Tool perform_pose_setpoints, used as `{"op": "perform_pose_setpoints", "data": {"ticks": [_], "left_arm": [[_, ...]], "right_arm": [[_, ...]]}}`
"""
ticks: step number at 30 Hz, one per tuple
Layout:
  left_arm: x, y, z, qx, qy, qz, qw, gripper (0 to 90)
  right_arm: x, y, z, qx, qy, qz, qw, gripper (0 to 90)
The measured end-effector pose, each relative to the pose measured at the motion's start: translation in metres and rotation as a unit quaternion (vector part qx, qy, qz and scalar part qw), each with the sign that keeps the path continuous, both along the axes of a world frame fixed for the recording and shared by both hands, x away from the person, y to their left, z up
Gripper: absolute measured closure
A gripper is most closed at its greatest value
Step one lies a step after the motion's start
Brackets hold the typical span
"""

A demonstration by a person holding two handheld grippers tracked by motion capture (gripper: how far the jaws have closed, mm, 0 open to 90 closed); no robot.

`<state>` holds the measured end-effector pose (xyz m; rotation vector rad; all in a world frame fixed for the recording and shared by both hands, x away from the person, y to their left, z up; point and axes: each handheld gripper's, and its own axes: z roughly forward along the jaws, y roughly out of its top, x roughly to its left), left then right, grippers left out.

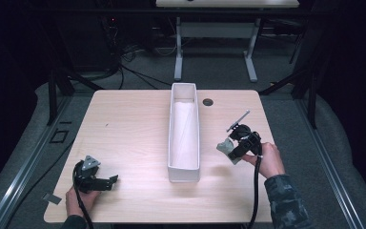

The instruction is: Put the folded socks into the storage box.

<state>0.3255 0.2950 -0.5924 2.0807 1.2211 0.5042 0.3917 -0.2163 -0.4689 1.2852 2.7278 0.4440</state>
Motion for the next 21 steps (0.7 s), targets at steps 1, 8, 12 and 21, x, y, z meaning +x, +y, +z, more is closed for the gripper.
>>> {"op": "perform_pose_setpoints", "data": {"ticks": [1, 8, 12, 21], "left_arm": [[0.0, 0.0, 0.0, 0.0, 0.0, 0.001, 1.0, 0.0], [0.0, 0.0, 0.0, 0.0, 0.0, 0.0, 1.0, 0.0], [0.0, 0.0, 0.0, 0.0, 0.0, 0.0, 1.0, 0.0], [0.0, 0.0, 0.0, 0.0, 0.0, 0.001, 1.0, 0.0]], "right_arm": [[0.0, 0.0, 0.001, 0.002, 0.0, 0.001, 1.0, 65.4], [-0.001, 0.002, 0.009, -0.003, -0.005, 0.007, 1.0, 65.4], [-0.001, 0.002, 0.012, -0.002, -0.009, 0.008, 0.9999, 65.4], [-0.005, 0.008, 0.026, -0.006, -0.025, 0.025, 0.9994, 65.3]]}}
